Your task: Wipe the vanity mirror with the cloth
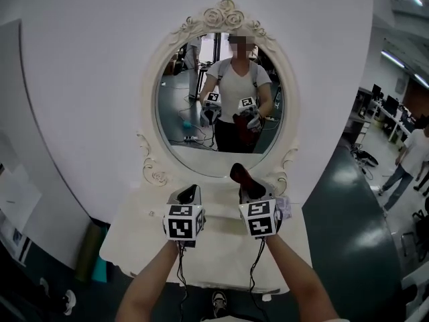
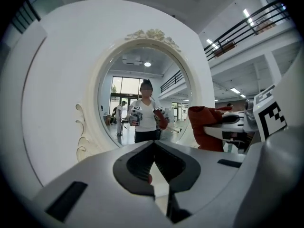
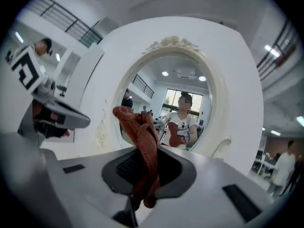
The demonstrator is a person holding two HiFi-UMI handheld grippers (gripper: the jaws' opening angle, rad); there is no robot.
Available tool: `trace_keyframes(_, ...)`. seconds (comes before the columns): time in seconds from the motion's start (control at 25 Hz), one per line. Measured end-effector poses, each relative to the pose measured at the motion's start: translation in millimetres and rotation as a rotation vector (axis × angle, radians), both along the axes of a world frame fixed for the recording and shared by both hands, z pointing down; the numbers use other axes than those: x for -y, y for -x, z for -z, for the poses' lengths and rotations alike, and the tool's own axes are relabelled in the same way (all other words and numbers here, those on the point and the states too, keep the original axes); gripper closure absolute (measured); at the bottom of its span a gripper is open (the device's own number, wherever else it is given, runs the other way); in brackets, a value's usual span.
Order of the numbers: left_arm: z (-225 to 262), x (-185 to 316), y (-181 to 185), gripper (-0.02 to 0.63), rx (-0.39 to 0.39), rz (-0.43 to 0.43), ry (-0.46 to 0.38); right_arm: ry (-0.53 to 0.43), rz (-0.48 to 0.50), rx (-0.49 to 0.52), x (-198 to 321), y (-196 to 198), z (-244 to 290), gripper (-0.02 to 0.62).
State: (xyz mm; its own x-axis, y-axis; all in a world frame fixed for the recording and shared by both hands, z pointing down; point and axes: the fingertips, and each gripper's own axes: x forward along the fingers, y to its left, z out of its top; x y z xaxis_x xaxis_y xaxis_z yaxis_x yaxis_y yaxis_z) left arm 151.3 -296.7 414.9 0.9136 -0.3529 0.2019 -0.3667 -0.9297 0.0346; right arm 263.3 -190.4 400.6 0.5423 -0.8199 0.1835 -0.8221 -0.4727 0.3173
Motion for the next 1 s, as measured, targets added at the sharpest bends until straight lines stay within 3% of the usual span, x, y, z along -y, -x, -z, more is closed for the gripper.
trace_keyframes(0.16,-13.7,-25.9,25.7,0.595,-0.043,0.023,0.051,-0.175,0.003,0.139,-26.3,30.8,-12.7,0.535)
trace_keyframes(0.32,-37.4,-53.2,49.4,0.595,-0.054,0.045,0.095,-0.251,-0.01,0.244,-53.9,51.7,-35.0,0.535)
trace_keyframes(0.64,-78.6,-92.8,77.8,0.595,-0.018,0.083,0.121,-0.257,-0.061,0.34,-102.7,68.9,-85.6,0.535)
trace_keyframes(0.88,-102.0,-102.4,82.1,0.595,-0.04,0.154,0.235,-0.221,-0.051,0.359,-133.1,63.7,-101.7,0.535)
trace_keyframes(1.0,-104.2,-105.9,76.8,0.595,-0.053,0.178,0.25,-0.217,-0.034,0.36,-140.2,54.3,-99.9,0.535)
